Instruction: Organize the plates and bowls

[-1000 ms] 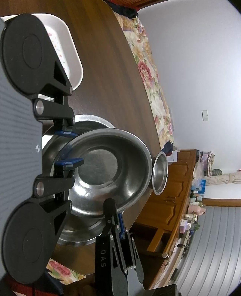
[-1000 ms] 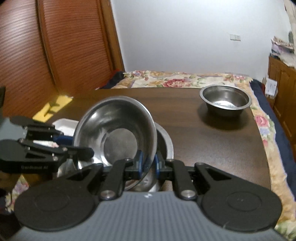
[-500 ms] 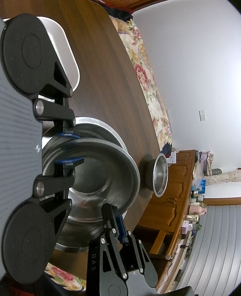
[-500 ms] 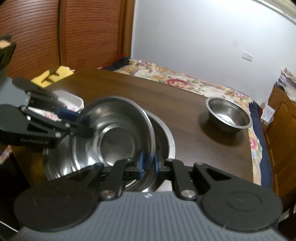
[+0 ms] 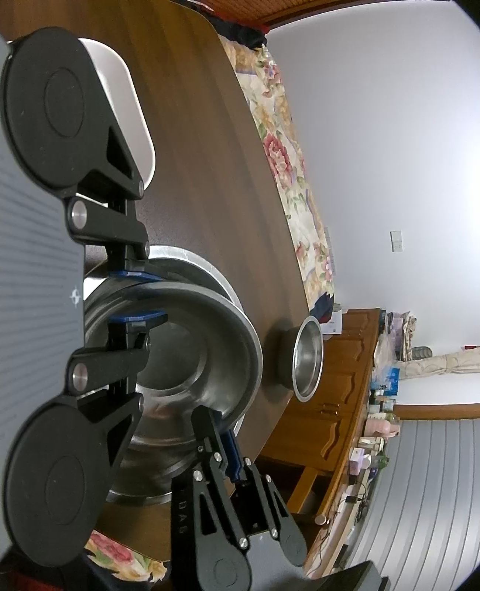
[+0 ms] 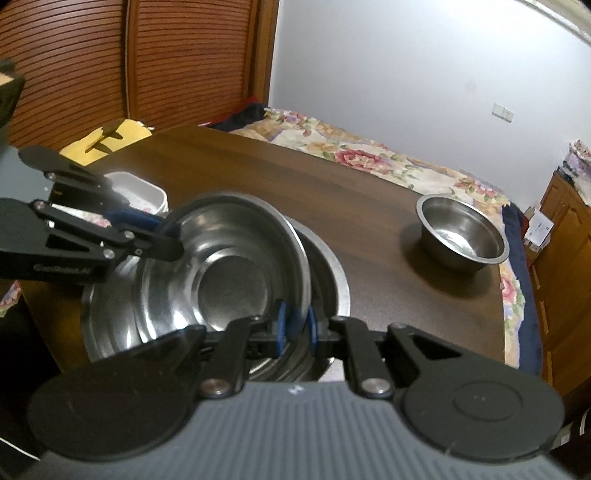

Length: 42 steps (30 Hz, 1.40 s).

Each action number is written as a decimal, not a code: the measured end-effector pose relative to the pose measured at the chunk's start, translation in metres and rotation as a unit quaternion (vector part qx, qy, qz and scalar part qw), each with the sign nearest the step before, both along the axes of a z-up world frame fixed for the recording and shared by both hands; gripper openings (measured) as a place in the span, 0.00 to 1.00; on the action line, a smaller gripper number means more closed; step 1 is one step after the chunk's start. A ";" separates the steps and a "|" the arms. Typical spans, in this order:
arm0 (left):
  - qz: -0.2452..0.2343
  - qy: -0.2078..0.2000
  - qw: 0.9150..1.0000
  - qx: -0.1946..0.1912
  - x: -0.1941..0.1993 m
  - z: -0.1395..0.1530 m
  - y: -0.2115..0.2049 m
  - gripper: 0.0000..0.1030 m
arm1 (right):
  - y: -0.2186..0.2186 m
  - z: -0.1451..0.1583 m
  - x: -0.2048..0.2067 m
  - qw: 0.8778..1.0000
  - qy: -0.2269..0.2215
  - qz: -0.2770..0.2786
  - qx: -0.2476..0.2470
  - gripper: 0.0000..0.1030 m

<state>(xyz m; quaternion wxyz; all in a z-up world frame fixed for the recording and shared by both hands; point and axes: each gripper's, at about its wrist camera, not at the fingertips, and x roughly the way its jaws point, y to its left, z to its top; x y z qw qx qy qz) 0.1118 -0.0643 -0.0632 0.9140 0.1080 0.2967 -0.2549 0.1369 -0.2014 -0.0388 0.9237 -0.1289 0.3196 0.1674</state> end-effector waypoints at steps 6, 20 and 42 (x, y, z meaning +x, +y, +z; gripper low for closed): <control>-0.003 0.002 1.000 0.003 0.000 -0.002 -0.002 0.18 | -0.007 0.001 0.006 1.000 0.005 -0.010 0.028 0.13; 0.002 0.005 1.000 -0.006 0.002 0.001 0.000 0.19 | -0.020 -0.001 0.002 0.994 -0.045 -0.042 0.092 0.15; 0.006 -0.033 0.999 -0.033 0.004 0.032 -0.001 0.34 | -0.033 0.021 -0.007 0.986 -0.093 -0.063 0.120 0.47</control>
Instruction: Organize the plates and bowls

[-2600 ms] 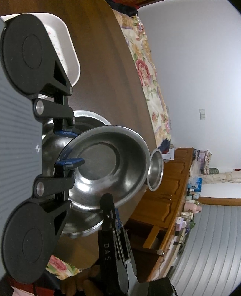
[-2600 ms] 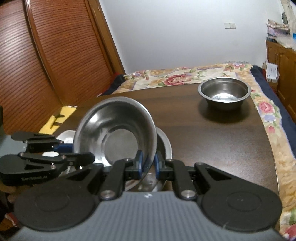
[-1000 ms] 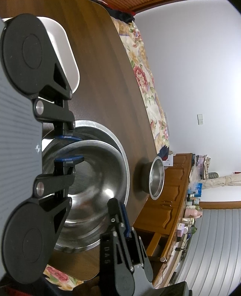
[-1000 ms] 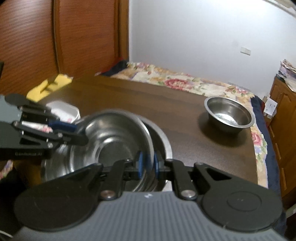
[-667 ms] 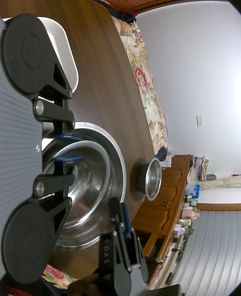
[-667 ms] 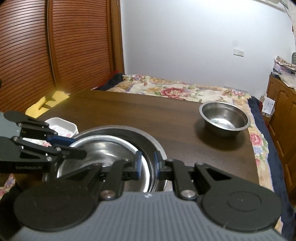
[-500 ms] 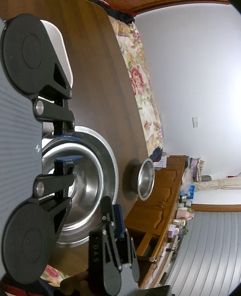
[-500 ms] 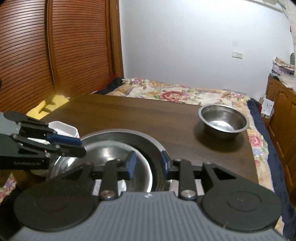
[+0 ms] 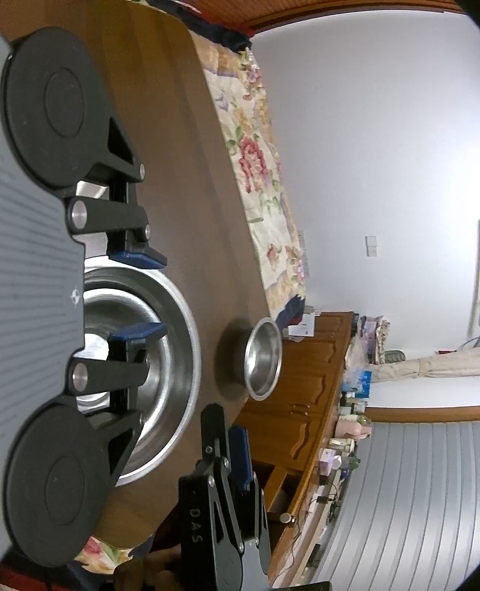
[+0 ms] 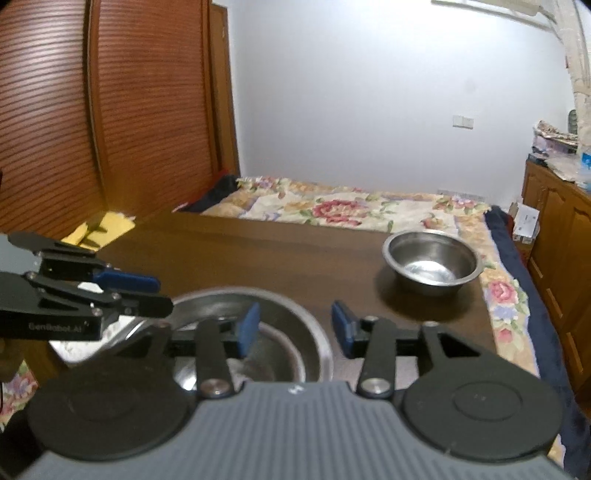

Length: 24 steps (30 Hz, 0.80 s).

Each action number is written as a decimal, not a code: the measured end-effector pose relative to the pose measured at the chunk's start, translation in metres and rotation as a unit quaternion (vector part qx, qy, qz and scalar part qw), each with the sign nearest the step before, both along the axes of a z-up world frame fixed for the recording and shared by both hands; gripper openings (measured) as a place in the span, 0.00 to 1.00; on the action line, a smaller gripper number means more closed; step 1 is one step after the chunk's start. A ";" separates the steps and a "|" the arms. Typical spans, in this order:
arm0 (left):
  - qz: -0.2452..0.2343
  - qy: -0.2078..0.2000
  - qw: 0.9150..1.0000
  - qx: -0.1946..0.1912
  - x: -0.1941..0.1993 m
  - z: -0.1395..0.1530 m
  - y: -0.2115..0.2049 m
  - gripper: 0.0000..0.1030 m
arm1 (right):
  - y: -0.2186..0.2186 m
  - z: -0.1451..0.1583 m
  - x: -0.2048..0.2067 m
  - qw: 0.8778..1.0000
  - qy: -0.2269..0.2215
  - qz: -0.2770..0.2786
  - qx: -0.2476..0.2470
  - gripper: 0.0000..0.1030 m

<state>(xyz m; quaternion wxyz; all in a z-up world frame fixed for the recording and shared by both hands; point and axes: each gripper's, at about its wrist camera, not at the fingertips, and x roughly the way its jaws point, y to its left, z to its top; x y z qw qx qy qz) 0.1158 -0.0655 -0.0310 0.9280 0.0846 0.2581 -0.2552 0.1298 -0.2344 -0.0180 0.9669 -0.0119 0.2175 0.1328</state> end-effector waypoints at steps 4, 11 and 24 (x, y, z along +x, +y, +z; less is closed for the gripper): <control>-0.002 -0.016 1.000 -0.006 0.004 0.012 -0.006 0.44 | -0.014 0.010 0.000 1.000 -0.014 -0.018 0.008 0.49; -0.010 -0.043 0.999 -0.008 0.010 0.032 -0.021 0.54 | -0.042 0.023 -0.002 0.997 -0.041 -0.058 0.017 0.49; -0.050 -0.060 0.997 -0.011 0.031 0.042 -0.051 0.63 | -0.082 0.017 0.012 0.991 -0.057 -0.116 0.015 0.50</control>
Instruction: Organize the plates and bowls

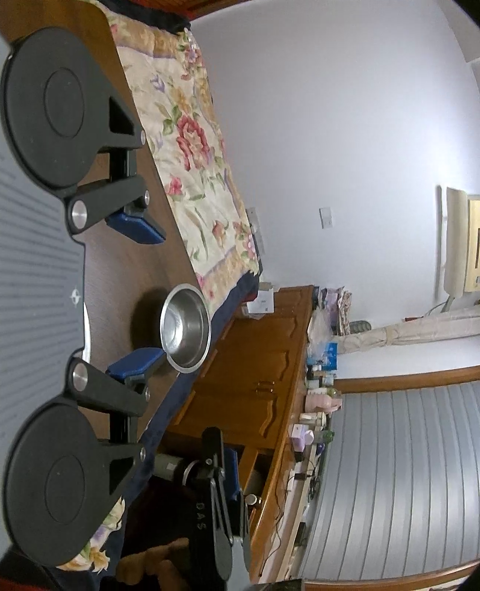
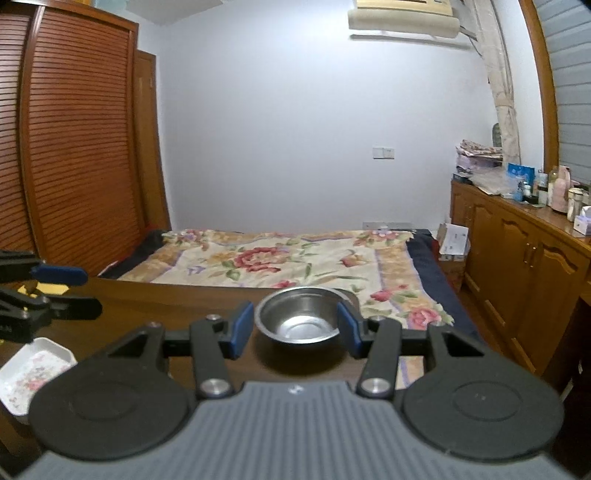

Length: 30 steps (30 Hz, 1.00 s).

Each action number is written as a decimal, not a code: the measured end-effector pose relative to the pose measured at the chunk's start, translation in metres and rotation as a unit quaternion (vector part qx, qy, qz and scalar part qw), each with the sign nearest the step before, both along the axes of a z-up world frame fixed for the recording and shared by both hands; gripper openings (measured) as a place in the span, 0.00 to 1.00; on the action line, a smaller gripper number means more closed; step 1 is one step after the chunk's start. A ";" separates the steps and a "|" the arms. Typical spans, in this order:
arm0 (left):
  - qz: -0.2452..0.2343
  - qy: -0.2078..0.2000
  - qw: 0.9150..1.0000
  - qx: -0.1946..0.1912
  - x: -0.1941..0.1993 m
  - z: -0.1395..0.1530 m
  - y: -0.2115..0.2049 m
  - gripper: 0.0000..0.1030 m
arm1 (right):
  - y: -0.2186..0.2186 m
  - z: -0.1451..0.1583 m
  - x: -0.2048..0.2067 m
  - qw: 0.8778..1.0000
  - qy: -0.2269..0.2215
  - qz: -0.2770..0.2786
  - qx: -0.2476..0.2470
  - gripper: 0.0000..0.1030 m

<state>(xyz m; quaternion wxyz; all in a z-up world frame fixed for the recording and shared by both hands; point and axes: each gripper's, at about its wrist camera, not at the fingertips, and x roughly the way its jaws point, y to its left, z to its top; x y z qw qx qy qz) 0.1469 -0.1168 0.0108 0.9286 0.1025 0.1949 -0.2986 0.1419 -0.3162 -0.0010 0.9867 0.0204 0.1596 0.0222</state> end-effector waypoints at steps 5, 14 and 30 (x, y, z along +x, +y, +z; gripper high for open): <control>-0.013 0.015 1.000 0.012 0.029 -0.006 -0.014 0.63 | -0.010 -0.016 0.022 1.000 0.016 -0.008 0.005 0.50; -0.011 0.043 0.998 0.037 0.084 -0.019 -0.034 0.63 | -0.023 -0.032 0.065 0.998 0.038 -0.013 0.040 0.50; -0.030 0.097 0.993 0.054 0.149 -0.041 -0.074 0.58 | -0.042 -0.059 0.107 0.992 0.100 -0.021 0.080 0.49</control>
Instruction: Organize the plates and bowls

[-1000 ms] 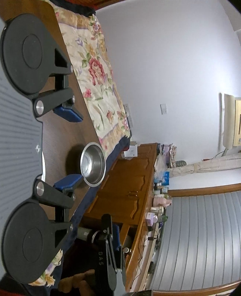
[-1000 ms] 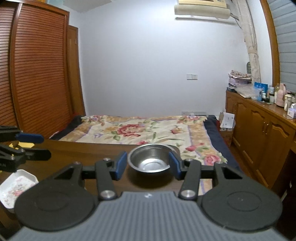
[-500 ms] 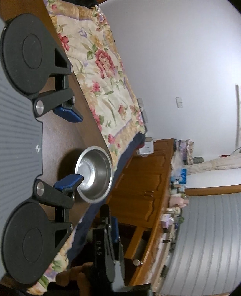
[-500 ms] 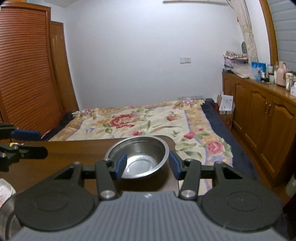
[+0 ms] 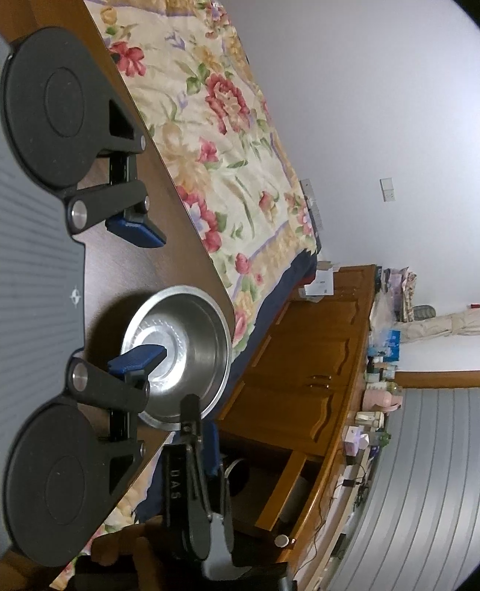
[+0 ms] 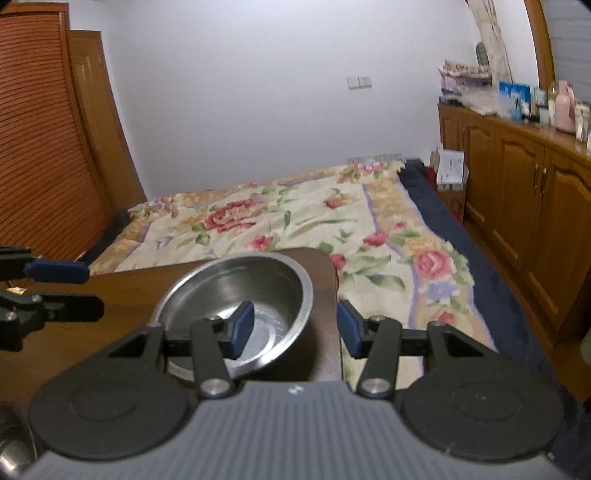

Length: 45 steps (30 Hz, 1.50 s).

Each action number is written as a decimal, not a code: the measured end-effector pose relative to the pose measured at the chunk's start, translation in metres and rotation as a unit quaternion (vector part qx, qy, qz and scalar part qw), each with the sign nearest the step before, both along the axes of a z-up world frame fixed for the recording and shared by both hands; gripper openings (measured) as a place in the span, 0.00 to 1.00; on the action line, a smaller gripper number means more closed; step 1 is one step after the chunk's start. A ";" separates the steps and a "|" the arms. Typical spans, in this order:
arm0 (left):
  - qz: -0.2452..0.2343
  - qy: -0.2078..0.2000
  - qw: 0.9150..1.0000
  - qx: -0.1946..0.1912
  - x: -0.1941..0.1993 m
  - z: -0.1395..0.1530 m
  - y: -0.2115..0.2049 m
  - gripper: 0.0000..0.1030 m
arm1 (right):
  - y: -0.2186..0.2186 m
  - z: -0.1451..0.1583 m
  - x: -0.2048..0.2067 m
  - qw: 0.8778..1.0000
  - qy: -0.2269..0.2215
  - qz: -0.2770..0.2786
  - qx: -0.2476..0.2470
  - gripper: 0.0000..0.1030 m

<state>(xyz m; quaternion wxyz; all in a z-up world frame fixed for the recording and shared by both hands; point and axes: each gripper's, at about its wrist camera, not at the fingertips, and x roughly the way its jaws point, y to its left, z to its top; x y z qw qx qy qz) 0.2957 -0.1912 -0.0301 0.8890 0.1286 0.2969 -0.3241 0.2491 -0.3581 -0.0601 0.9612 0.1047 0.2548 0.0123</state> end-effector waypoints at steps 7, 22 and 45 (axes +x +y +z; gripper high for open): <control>0.000 0.029 1.000 0.007 0.025 -0.014 -0.015 0.48 | 0.002 -0.002 0.006 1.000 0.014 0.010 0.019 0.44; 0.009 0.072 0.997 0.012 0.045 -0.024 -0.019 0.26 | 0.010 -0.003 0.015 0.998 0.029 0.021 0.043 0.32; 0.024 0.026 0.996 -0.076 -0.011 0.049 0.027 0.20 | 0.026 0.042 -0.016 0.998 -0.020 0.012 0.065 0.27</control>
